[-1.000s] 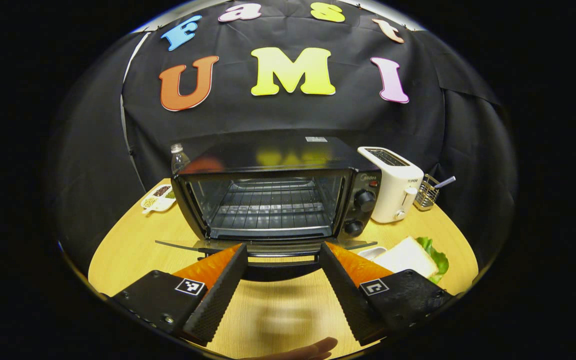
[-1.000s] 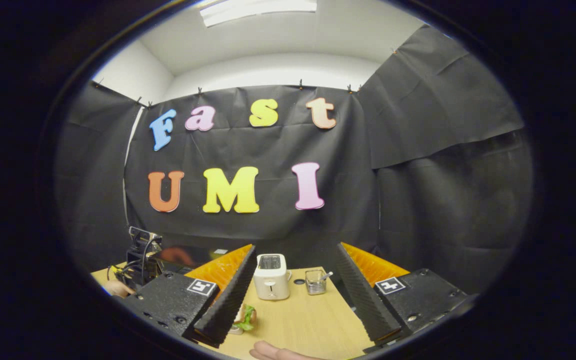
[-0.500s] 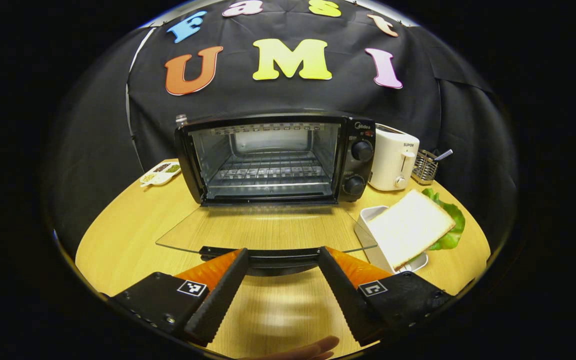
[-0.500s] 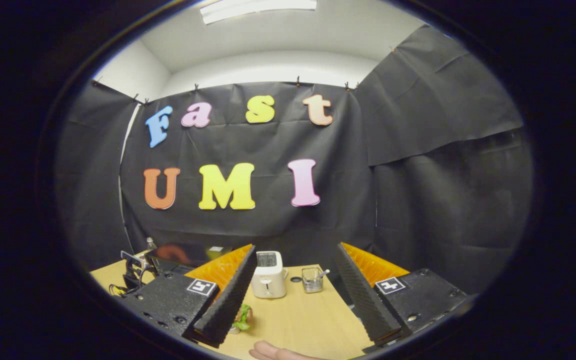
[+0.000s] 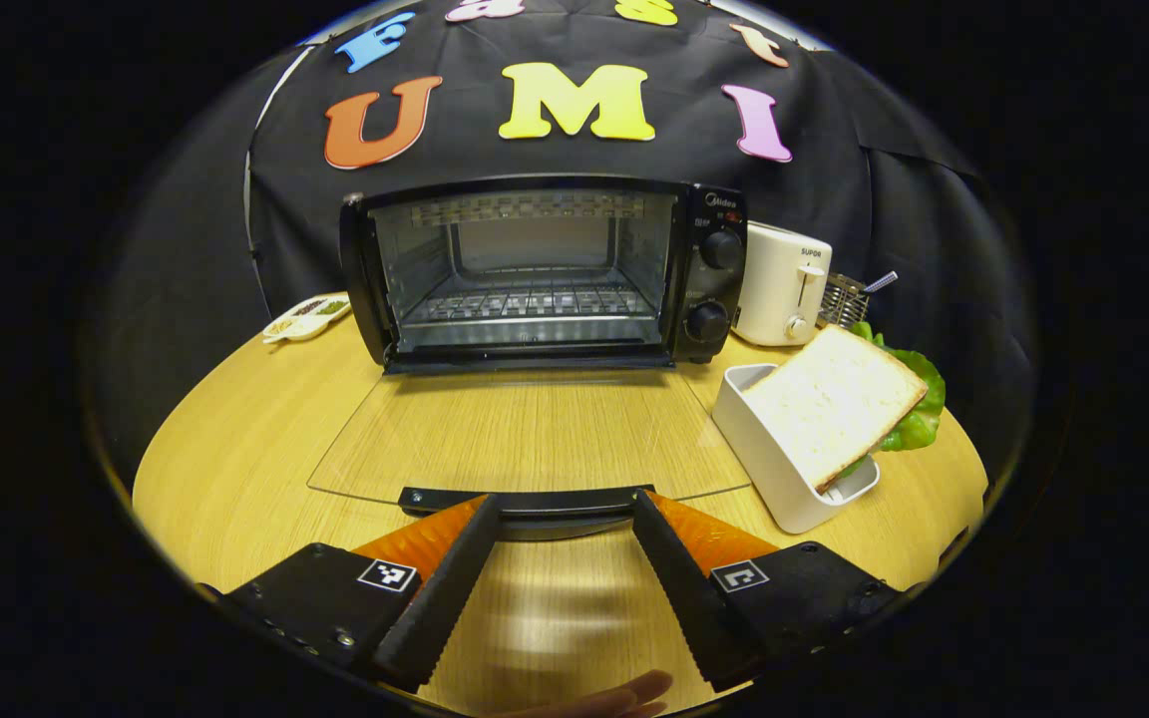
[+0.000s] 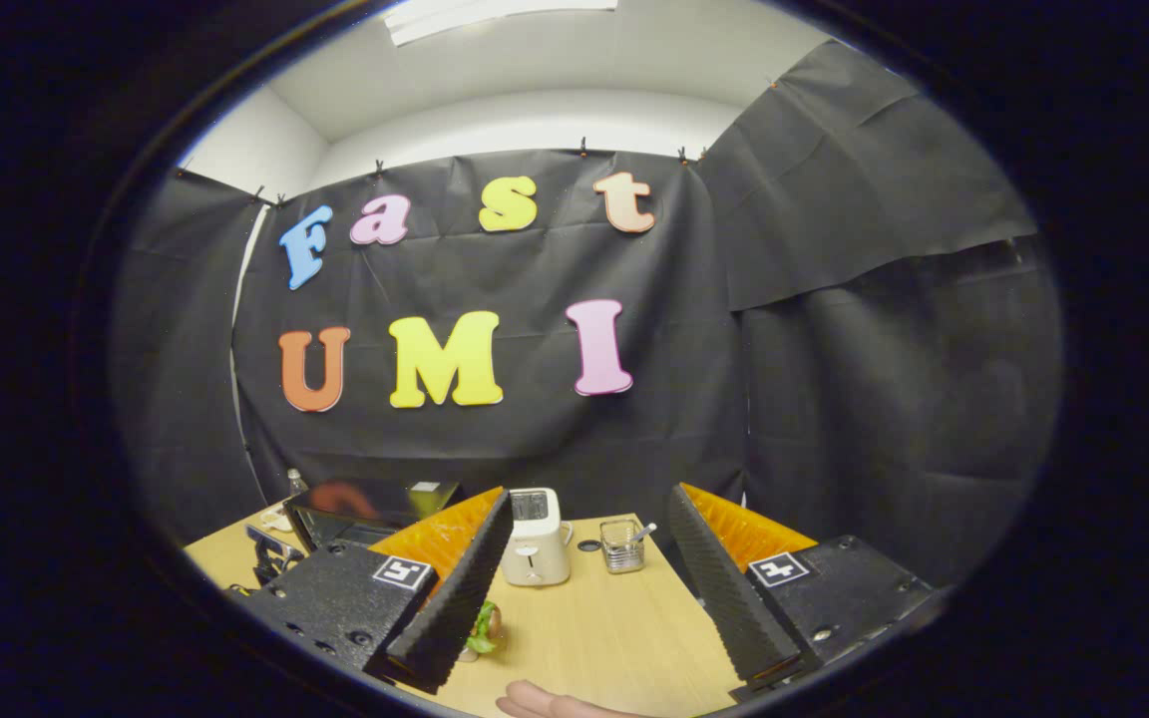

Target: Open the electric oven with the left hand, put the food in, and close the electric oven.

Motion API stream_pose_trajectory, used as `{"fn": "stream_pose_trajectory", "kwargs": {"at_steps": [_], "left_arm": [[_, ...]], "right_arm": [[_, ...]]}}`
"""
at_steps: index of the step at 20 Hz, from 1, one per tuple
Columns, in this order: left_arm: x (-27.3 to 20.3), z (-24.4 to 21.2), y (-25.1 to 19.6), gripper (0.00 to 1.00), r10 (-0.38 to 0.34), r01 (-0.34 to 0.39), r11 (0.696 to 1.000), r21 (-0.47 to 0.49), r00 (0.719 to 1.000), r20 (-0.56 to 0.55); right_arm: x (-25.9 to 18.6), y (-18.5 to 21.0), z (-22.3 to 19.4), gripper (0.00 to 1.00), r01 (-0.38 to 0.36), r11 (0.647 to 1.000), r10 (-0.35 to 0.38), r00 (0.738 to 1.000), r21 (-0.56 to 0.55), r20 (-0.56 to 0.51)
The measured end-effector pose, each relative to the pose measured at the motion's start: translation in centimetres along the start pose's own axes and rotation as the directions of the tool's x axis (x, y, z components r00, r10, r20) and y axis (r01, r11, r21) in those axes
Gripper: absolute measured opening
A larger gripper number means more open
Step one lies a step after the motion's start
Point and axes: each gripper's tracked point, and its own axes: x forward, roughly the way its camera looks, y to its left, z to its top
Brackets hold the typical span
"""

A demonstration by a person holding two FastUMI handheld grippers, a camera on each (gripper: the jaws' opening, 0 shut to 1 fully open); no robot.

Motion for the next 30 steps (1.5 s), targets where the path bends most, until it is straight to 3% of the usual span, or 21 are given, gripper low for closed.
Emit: {"fn": "stream_pose_trajectory", "kwargs": {"at_steps": [1, 3, 4, 10, 12, 13, 14, 17, 19, 23, 24, 25, 26, 27, 28, 29, 30], "left_arm": [[-0.3, 0.2, 0.1, 0.92, -0.001, 0.001, 1.0, 0.005, 1.0, 0.002], [-1.4, 0.2, 0.7, 0.92, 0.022, -0.022, 1.0, 0.016, 1.0, 0.0], [-1.9, 0.9, 0.9, 0.92, 0.025, -0.026, 0.999, 0.025, 1.0, 0.019], [-8.2, 7.4, 1.6, 0.91, 0.025, -0.025, 1.0, 0.0, 0.978, 0.209], [-10.7, 10.0, 2.3, 0.91, 0.049, -0.042, 0.999, -0.03, 0.961, 0.271], [-12.1, 11.3, 2.9, 0.91, 0.068, -0.06, 0.997, -0.038, 0.949, 0.306], [-13.2, 13.0, 3.6, 0.92, 0.08, -0.071, 0.997, -0.039, 0.935, 0.346], [-17.2, 15.6, 3.0, 0.91, 0.044, -0.037, 0.999, -0.025, 0.906, 0.421], [-19.5, 16.8, 3.0, 0.91, 0.039, -0.038, 0.999, -0.013, 0.879, 0.475], [-22.5, 17.3, 3.5, 0.92, 0.047, -0.061, 0.998, 0.01, 0.852, 0.522], [-22.7, 17.2, 3.5, 0.92, 0.044, -0.055, 0.998, 0.006, 0.852, 0.522], [-22.8, 16.9, 3.3, 0.83, 0.032, -0.044, 0.999, 0.011, 0.854, 0.519], [-23.0, 16.7, 3.3, 0.83, 0.035, -0.047, 0.999, 0.012, 0.858, 0.513], [-23.0, 16.4, 3.7, 0.83, 0.046, -0.058, 0.998, 0.008, 0.861, 0.507], [-23.3, 16.4, 4.1, 0.92, 0.058, -0.07, 0.998, 0.006, 0.861, 0.506], [-23.4, 16.2, 4.4, 0.83, 0.071, -0.081, 0.997, -0.002, 0.862, 0.501], [-23.4, 15.6, 4.7, 0.92, 0.077, -0.083, 0.997, -0.01, 0.869, 0.488]], "right_arm": [[0.4, -0.1, -0.3, 1.0, 0.003, 1.0, -0.003, 1.0, -0.004, -0.005], [1.2, 0.0, -0.6, 1.0, -0.003, 1.0, 0.002, 1.0, -0.009, -0.018], [1.8, 0.4, -0.8, 0.9, -0.016, 1.0, 0.015, 0.999, -0.013, -0.029], [6.2, 1.2, -4.4, 0.9, -0.079, 0.996, 0.073, 0.985, -0.032, -0.154], [7.9, 2.1, -6.3, 0.9, -0.118, 0.993, 0.115, 0.971, -0.001, -0.211], [8.7, 2.5, -7.2, 1.0, -0.137, 0.99, 0.137, 0.961, 0.016, -0.241], [9.5, 3.0, -8.3, 1.0, -0.155, 0.987, 0.158, 0.949, 0.032, -0.274], [11.3, 4.9, -11.5, 0.99, -0.218, 0.973, 0.23, 0.903, 0.073, -0.364], [12.2, 6.2, -14.0, 0.99, -0.251, 0.962, 0.274, 0.853, 0.111, -0.445], [13.0, 9.5, -18.9, 0.97, -0.315, 0.92, 0.39, 0.702, 0.232, -0.596], [13.2, 10.2, -20.0, 0.98, -0.322, 0.91, 0.413, 0.661, 0.26, -0.626], [13.2, 10.9, -21.1, 0.85, -0.329, 0.899, 0.437, 0.618, 0.29, -0.654], [13.2, 11.6, -22.1, 0.97, -0.331, 0.886, 0.462, 0.574, 0.324, -0.676], [13.2, 12.3, -23.1, 0.97, -0.331, 0.873, 0.485, 0.528, 0.357, -0.697], [13.2, 12.8, -23.9, 0.97, -0.331, 0.863, 0.503, 0.491, 0.382, -0.711], [13.2, 13.1, -24.6, 0.97, -0.331, 0.854, 0.517, 0.459, 0.401, -0.723], [13.3, 13.4, -25.3, 0.84, -0.328, 0.846, 0.531, 0.431, 0.422, -0.73]]}}
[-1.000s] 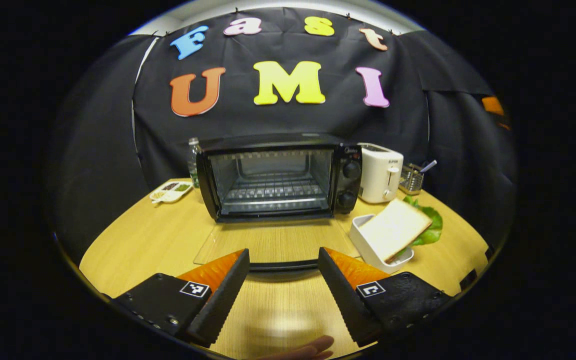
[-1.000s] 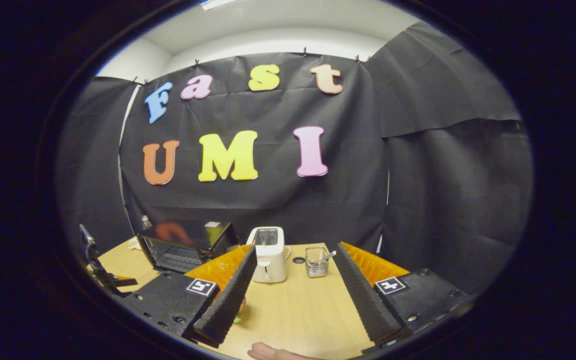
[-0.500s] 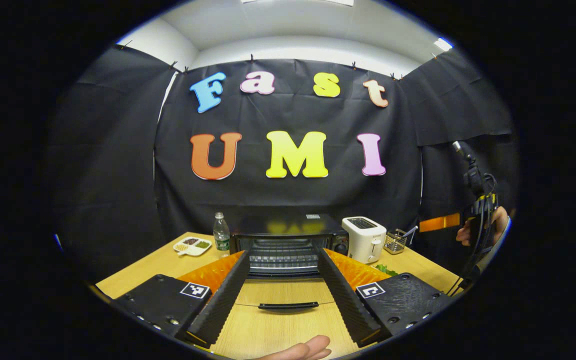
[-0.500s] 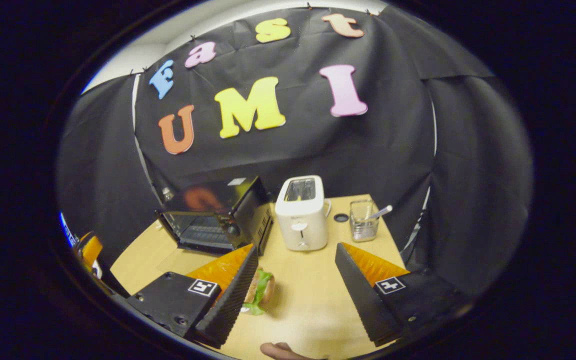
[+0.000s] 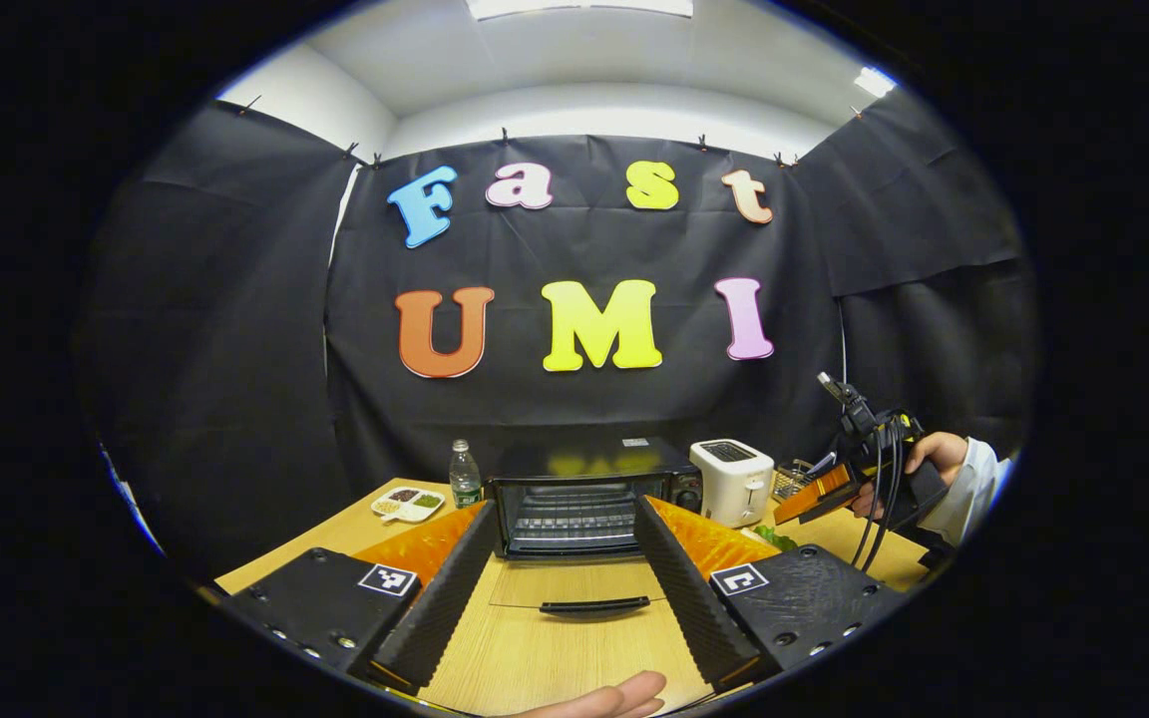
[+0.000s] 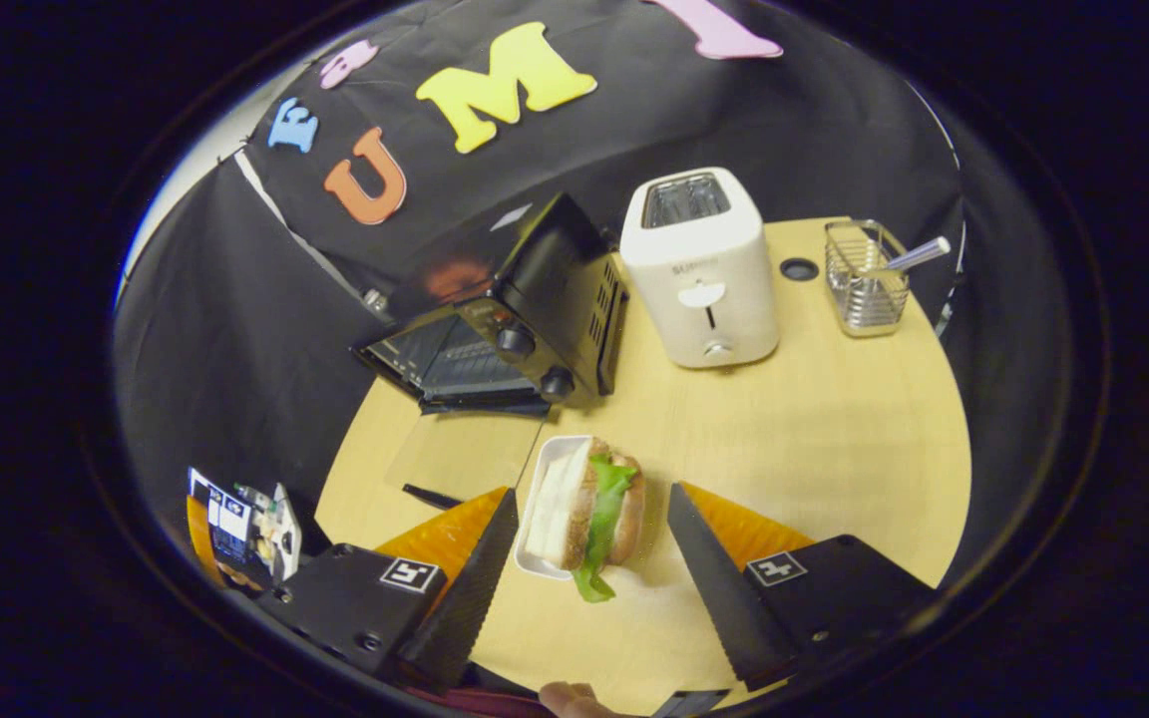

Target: Open the electric oven with the left hand, put the food in, and close the electric oven.

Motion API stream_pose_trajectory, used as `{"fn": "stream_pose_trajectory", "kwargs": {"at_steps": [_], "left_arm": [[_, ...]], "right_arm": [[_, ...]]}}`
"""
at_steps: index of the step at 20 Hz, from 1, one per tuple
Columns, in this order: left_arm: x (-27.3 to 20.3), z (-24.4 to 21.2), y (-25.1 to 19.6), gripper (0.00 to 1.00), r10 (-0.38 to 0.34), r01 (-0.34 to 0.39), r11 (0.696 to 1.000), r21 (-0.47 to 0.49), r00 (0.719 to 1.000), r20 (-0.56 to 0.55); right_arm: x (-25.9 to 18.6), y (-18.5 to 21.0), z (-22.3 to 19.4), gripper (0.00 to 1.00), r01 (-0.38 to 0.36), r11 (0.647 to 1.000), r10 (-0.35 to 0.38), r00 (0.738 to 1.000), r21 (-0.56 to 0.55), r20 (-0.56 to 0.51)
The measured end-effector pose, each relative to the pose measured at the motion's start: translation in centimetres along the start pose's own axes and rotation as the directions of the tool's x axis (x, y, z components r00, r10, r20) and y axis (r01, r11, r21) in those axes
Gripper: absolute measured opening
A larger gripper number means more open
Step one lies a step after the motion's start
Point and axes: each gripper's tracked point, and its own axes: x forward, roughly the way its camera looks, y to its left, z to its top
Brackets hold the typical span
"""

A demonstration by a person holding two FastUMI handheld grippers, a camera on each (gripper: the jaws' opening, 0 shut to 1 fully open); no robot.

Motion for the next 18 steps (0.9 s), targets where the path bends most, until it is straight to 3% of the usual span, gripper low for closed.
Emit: {"fn": "stream_pose_trajectory", "kwargs": {"at_steps": [1, 2, 3, 4, 5, 7, 10, 11, 12, 14, 15, 18], "left_arm": [[-0.4, -0.3, 0.1, 0.92, 0.0, 0.0, 1.0, -0.002, 1.0, -0.008], [-0.7, -0.5, 0.4, 0.83, 0.008, -0.008, 1.0, 0.0, 1.0, -0.015], [-1.0, -0.8, 0.8, 0.91, 0.015, -0.015, 1.0, 0.007, 1.0, -0.026], [-1.2, -1.1, 1.2, 0.91, 0.025, -0.025, 1.0, 0.014, 0.999, -0.037], [-1.4, -1.2, 1.5, 0.92, 0.037, -0.036, 0.999, 0.017, 0.998, -0.042], [-1.9, -0.8, 1.6, 0.92, 0.042, -0.042, 0.999, 0.018, 0.998, -0.037], [-2.6, -0.5, 1.7, 0.92, 0.047, -0.046, 0.999, 0.026, 0.998, -0.034], [-3.0, -0.1, 1.6, 0.92, 0.047, -0.046, 0.999, 0.021, 0.998, -0.031], [-3.3, 0.4, 1.6, 0.91, 0.045, -0.045, 0.999, 0.009, 0.999, -0.018], [-3.8, 1.4, 1.1, 0.91, 0.023, -0.023, 1.0, -0.007, 1.0, 0.014], [-4.1, 1.8, 1.0, 0.91, 0.016, -0.015, 1.0, -0.009, 1.0, 0.023], [-4.7, 2.3, 1.2, 0.91, 0.006, -0.007, 1.0, 0.007, 0.999, 0.044]], "right_arm": [[0.7, 0.1, -0.3, 0.84, -0.017, 1.0, 0.017, 1.0, 0.015, -0.018], [1.4, -0.2, -0.3, 0.84, -0.019, 0.999, 0.021, 0.999, 0.035, -0.035], [1.9, -0.5, -0.5, 0.97, -0.025, 0.998, 0.028, 0.998, 0.052, -0.059], [2.5, -0.7, -0.5, 0.83, -0.035, 0.997, 0.04, 0.996, 0.068, -0.079], [3.1, -0.8, -0.8, 0.94, -0.053, 0.996, 0.06, 0.993, 0.072, -0.102], [4.4, -0.9, -1.1, 0.92, -0.1, 0.988, 0.115, 0.985, 0.113, -0.132], [5.7, -0.6, -2.0, 0.79, -0.172, 0.968, 0.204, 0.963, 0.183, -0.174], [5.9, -0.4, -1.9, 0.87, -0.207, 0.957, 0.239, 0.959, 0.202, -0.153], [6.1, -0.7, -1.4, 0.45, -0.217, 0.951, 0.25, 0.959, 0.22, -0.132], [5.6, -0.7, -1.8, 0.35, -0.224, 0.946, 0.255, 0.96, 0.233, -0.113], [5.2, -0.6, -2.0, 0.43, -0.221, 0.948, 0.249, 0.963, 0.227, -0.102], [3.1, -0.2, -1.4, 0.41, -0.212, 0.955, 0.223, 0.974, 0.206, -0.034]]}}
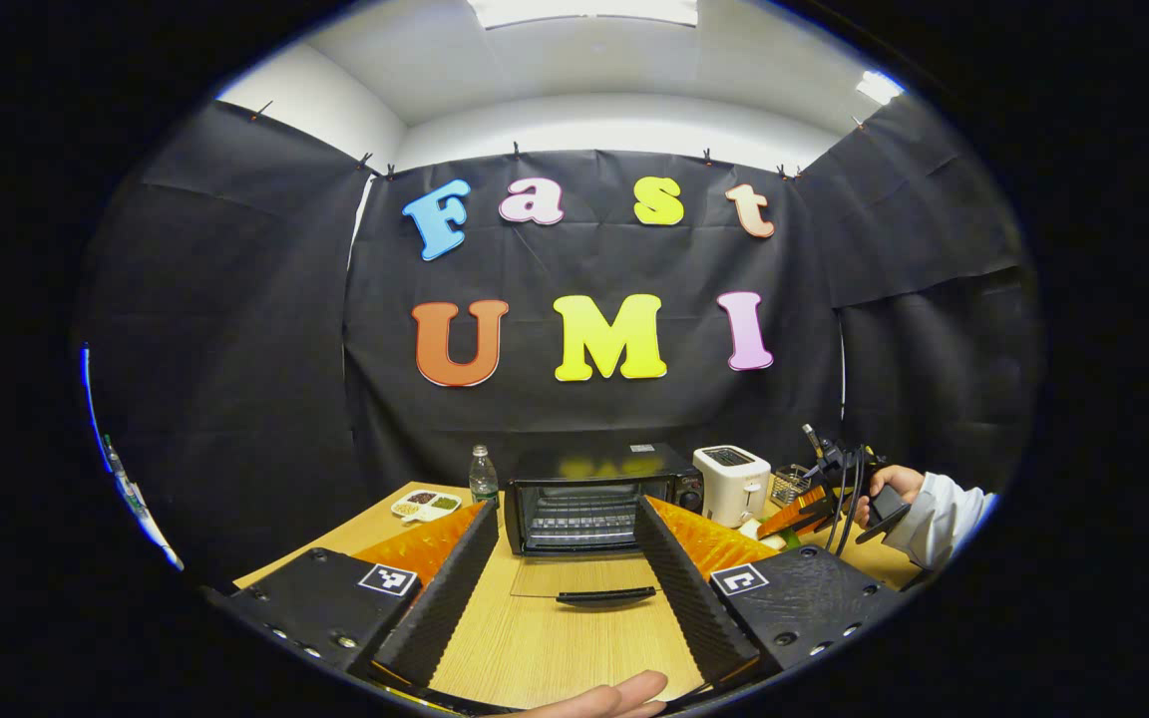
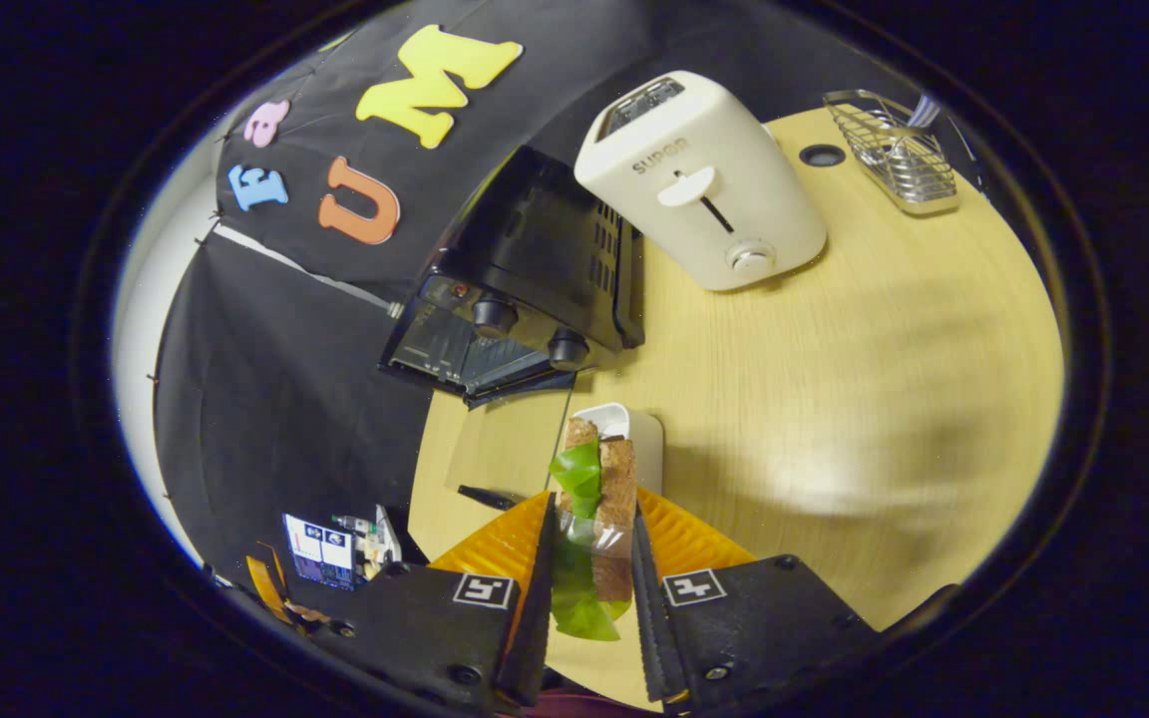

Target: Open the electric oven with the left hand, put the food in, and close the electric oven.

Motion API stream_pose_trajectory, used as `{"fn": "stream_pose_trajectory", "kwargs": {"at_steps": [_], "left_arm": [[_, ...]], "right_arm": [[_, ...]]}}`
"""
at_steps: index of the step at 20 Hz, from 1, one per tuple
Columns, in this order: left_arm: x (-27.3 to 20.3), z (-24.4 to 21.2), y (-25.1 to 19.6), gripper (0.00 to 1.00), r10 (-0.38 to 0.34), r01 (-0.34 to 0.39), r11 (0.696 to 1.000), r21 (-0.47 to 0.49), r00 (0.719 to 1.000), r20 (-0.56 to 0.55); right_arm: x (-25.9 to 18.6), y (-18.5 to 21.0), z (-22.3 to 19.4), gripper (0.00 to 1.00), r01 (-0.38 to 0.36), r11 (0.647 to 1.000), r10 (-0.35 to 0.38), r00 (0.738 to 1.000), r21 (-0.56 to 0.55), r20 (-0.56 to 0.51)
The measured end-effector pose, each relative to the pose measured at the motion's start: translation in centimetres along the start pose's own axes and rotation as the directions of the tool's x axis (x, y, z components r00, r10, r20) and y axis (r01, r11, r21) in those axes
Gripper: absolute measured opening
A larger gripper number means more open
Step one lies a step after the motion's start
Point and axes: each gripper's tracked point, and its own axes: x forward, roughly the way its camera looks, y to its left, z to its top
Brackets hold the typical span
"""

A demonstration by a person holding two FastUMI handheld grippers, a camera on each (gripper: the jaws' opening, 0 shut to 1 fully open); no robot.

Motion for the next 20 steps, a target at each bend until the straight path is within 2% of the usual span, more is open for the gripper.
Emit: {"fn": "stream_pose_trajectory", "kwargs": {"at_steps": [1, 2, 4, 7, 13, 15, 17, 20], "left_arm": [[-0.1, 0.1, 0.0, 0.91, 0.003, -0.003, 1.0, -0.004, 1.0, 0.006], [-0.1, 0.2, 0.0, 0.91, -0.001, 0.001, 1.0, -0.012, 1.0, 0.01], [-0.1, 0.1, 0.1, 0.91, -0.007, 0.007, 1.0, -0.029, 1.0, 0.014], [-0.4, 0.3, 0.7, 0.91, -0.016, 0.017, 0.999, -0.033, 1.0, 0.019], [-0.6, 0.3, 3.6, 0.91, 0.024, -0.022, 0.997, -0.071, 0.999, 0.028], [-0.5, 0.2, 4.7, 0.91, 0.045, -0.043, 0.998, -0.049, 0.998, 0.036], [-0.3, -0.2, 5.9, 0.91, 0.074, -0.073, 0.997, -0.03, 0.997, 0.036], [-0.1, -0.8, 5.8, 0.91, 0.062, -0.06, 0.997, -0.055, 0.998, 0.027]], "right_arm": [[-1.0, 0.6, -0.1, 0.41, -0.002, 1.0, 0.002, 1.0, -0.012, 0.026], [-1.6, 1.2, -0.2, 0.31, -0.006, 1.0, 0.007, 0.999, -0.016, 0.045], [-2.5, 2.9, -0.5, 0.41, -0.03, 0.999, 0.031, 0.996, -0.013, 0.089], [-2.4, 6.1, -1.4, 0.41, -0.081, 0.997, 0.082, 0.987, -0.017, 0.136], [2.4, 11.8, -3.6, 0.41, -0.185, 0.983, 0.181, 0.964, 0.002, 0.196], [4.7, 13.7, -4.4, 0.41, -0.224, 0.974, 0.212, 0.952, 0.031, 0.223], [6.8, 15.6, -4.1, 0.41, -0.278, 0.957, 0.244, 0.925, 0.081, 0.291], [9.3, 17.3, -1.9, 0.41, -0.327, 0.938, 0.245, 0.857, 0.111, 0.453]]}}
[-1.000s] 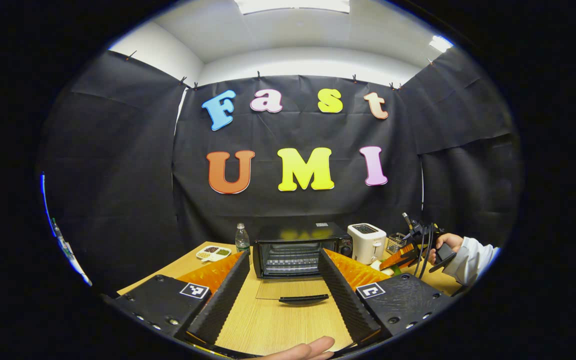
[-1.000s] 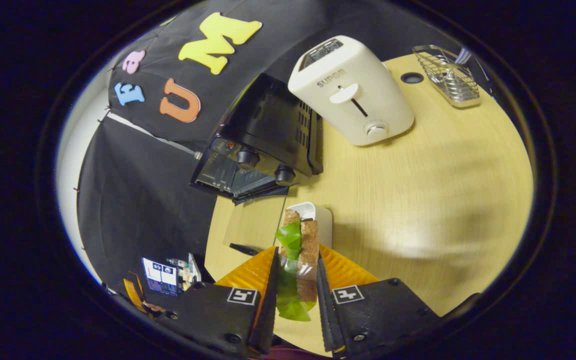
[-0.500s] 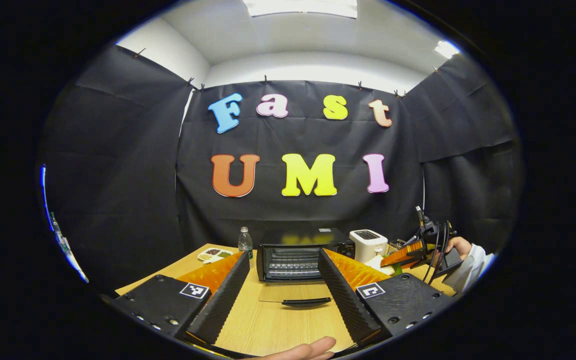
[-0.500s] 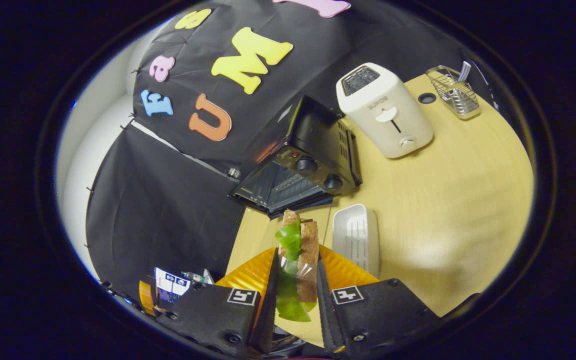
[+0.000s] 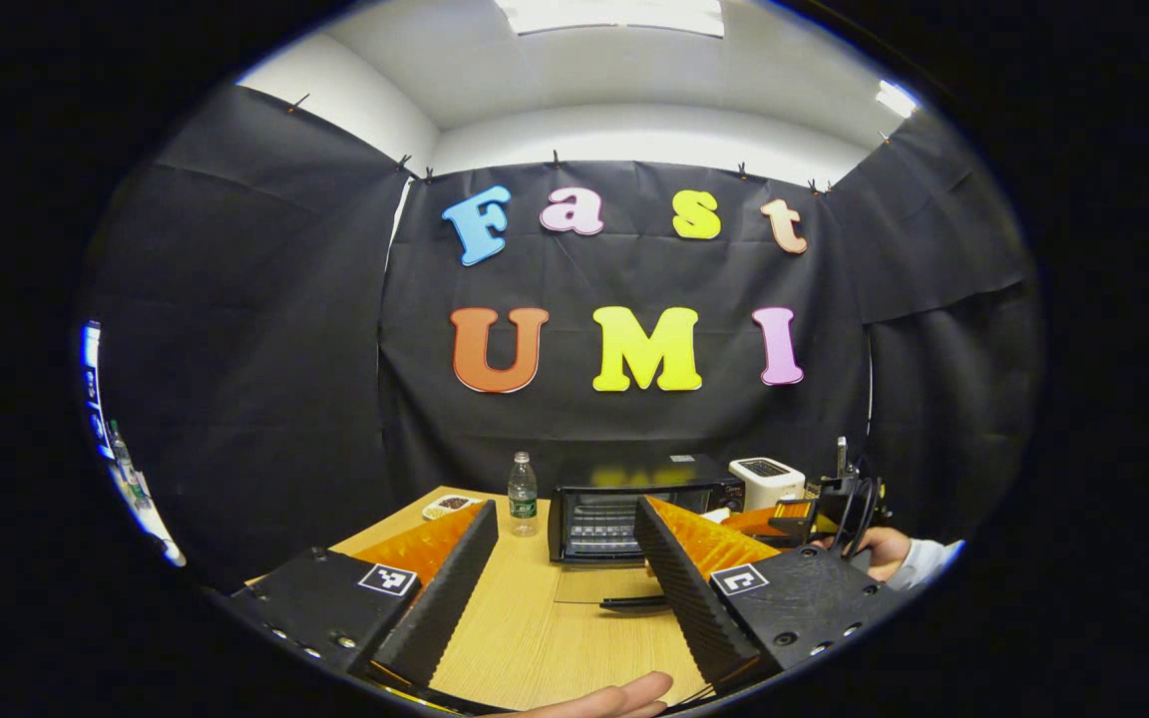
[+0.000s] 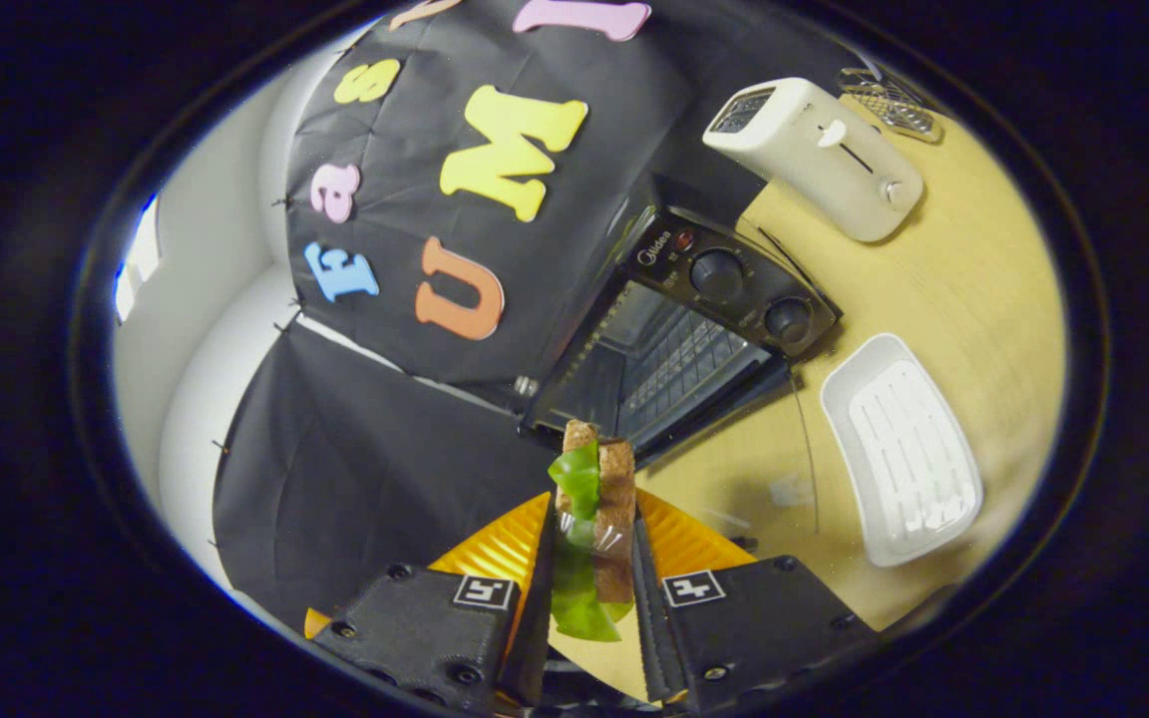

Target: Open the electric oven with the left hand, put the food in, and close the electric oven.

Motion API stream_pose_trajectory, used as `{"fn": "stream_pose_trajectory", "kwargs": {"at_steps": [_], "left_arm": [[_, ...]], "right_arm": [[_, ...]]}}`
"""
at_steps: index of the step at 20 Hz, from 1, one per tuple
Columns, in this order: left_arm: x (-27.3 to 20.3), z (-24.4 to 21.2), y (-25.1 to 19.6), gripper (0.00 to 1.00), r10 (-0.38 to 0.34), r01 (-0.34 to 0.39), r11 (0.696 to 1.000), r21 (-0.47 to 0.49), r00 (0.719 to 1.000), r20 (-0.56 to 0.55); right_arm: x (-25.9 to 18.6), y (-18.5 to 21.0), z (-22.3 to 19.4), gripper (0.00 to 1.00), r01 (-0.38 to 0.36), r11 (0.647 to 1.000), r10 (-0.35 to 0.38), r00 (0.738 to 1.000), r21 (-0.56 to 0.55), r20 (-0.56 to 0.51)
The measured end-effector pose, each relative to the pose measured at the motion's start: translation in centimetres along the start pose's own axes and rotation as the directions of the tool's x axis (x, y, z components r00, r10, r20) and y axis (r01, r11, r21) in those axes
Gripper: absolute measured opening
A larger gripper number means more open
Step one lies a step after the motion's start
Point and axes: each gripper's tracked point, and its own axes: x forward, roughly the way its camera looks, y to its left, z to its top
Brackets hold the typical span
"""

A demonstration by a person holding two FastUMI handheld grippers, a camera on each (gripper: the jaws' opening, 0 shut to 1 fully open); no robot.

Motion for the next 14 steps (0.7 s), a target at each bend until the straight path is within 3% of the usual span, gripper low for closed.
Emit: {"fn": "stream_pose_trajectory", "kwargs": {"at_steps": [6, 8, 10, 14], "left_arm": [[0.3, 0.2, 2.3, 0.92, 0.04, -0.041, 0.998, 0.053, 0.999, 0.024], [0.4, 0.2, 2.5, 0.92, 0.037, -0.038, 0.999, 0.039, 0.999, 0.019], [0.5, 0.2, 2.8, 0.92, 0.026, -0.026, 0.999, 0.025, 1.0, -0.001], [0.6, 0.5, 4.3, 0.92, 0.043, -0.043, 0.999, 0.024, 0.999, -0.004]], "right_arm": [[7.0, -0.2, -1.1, 0.4, 0.067, 0.992, -0.086, 0.98, 0.109, 0.179], [9.3, -0.9, -1.0, 0.4, 0.082, 0.985, -0.118, 0.962, 0.153, 0.247], [10.8, -1.7, 0.1, 0.41, 0.072, 0.973, -0.148, 0.924, 0.22, 0.354], [14.4, -3.8, 1.3, 0.4, 0.13, 0.967, -0.211, 0.89, 0.219, 0.405]]}}
